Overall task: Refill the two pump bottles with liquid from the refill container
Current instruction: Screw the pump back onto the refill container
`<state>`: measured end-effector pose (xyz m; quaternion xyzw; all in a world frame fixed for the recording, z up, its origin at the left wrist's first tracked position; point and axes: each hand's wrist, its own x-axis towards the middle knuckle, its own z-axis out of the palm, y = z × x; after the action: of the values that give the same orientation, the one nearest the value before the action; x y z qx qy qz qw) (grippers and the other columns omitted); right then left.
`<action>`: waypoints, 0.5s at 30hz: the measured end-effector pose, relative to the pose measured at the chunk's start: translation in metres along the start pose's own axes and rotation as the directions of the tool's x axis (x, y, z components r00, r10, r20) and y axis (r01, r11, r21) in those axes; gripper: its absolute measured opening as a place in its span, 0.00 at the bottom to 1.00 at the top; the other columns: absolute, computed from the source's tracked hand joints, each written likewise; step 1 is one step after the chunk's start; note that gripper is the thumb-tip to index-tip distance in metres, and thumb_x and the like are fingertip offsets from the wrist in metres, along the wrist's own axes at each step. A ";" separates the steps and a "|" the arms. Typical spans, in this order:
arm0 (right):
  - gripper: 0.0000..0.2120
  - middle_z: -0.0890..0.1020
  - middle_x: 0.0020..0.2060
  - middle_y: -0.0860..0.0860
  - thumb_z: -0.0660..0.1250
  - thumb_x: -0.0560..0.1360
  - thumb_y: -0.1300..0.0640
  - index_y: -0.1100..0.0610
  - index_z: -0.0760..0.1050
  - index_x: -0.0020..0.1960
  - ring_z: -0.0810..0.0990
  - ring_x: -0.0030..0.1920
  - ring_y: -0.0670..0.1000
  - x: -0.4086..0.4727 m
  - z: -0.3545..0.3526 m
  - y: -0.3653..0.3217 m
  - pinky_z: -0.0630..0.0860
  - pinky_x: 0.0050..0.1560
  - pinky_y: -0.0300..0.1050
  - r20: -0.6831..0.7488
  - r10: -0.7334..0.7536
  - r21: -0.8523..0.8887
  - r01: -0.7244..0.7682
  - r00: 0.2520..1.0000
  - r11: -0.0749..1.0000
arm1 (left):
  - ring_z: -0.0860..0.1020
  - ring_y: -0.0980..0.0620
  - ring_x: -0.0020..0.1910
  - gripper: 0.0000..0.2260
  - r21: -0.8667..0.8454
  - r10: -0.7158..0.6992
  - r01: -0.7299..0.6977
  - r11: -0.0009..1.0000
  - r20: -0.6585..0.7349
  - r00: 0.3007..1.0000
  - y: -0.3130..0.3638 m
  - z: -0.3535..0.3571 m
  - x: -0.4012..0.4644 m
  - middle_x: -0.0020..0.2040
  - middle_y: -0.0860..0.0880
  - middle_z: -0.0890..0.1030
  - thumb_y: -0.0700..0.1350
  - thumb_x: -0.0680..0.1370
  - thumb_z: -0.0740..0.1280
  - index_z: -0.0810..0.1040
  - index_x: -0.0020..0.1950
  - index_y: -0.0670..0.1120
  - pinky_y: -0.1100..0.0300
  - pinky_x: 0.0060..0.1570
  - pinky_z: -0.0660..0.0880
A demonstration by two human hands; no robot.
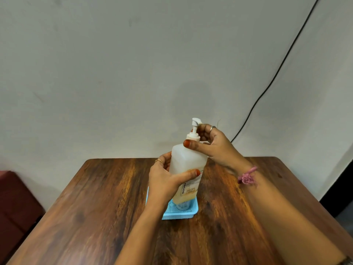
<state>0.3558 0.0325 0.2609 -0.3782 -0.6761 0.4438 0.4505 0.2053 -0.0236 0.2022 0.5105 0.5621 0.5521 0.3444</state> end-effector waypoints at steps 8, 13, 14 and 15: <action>0.19 0.83 0.54 0.52 0.73 0.70 0.58 0.56 0.76 0.60 0.80 0.57 0.51 -0.001 -0.005 -0.006 0.78 0.57 0.49 0.096 0.023 0.059 -0.029 0.995 0.998 | 0.79 0.56 0.54 0.35 -0.026 -0.010 0.011 1.000 0.006 1.000 0.000 -0.002 0.000 0.56 0.55 0.79 0.48 0.60 0.82 0.73 0.64 0.50 0.63 0.47 0.79; 0.21 0.82 0.52 0.53 0.76 0.66 0.57 0.56 0.76 0.57 0.81 0.54 0.54 -0.001 0.000 -0.002 0.79 0.54 0.49 0.015 0.050 0.067 -0.051 0.999 0.996 | 0.78 0.58 0.52 0.34 -0.018 -0.020 0.020 1.000 0.020 1.000 0.000 -0.001 -0.001 0.54 0.57 0.78 0.48 0.60 0.82 0.72 0.62 0.52 0.68 0.41 0.76; 0.21 0.83 0.53 0.53 0.76 0.67 0.58 0.56 0.76 0.58 0.81 0.55 0.53 -0.001 -0.002 -0.004 0.79 0.56 0.51 0.028 0.040 0.067 -0.042 0.999 0.997 | 0.78 0.58 0.52 0.34 -0.017 -0.023 0.023 1.000 0.027 0.999 0.001 -0.001 0.000 0.54 0.57 0.78 0.48 0.60 0.82 0.72 0.62 0.52 0.68 0.41 0.76; 0.20 0.83 0.53 0.52 0.75 0.68 0.58 0.56 0.76 0.59 0.81 0.55 0.52 -0.001 -0.005 -0.006 0.78 0.57 0.52 0.036 0.031 0.069 -0.033 0.999 0.997 | 0.78 0.58 0.52 0.34 -0.013 -0.025 0.025 1.000 0.033 0.999 0.001 -0.001 0.000 0.54 0.57 0.78 0.49 0.60 0.82 0.72 0.62 0.52 0.69 0.40 0.76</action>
<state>0.3599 0.0309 0.2669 -0.3652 -0.6620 0.4808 0.4441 0.2045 -0.0240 0.2037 0.5101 0.5591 0.5432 0.3636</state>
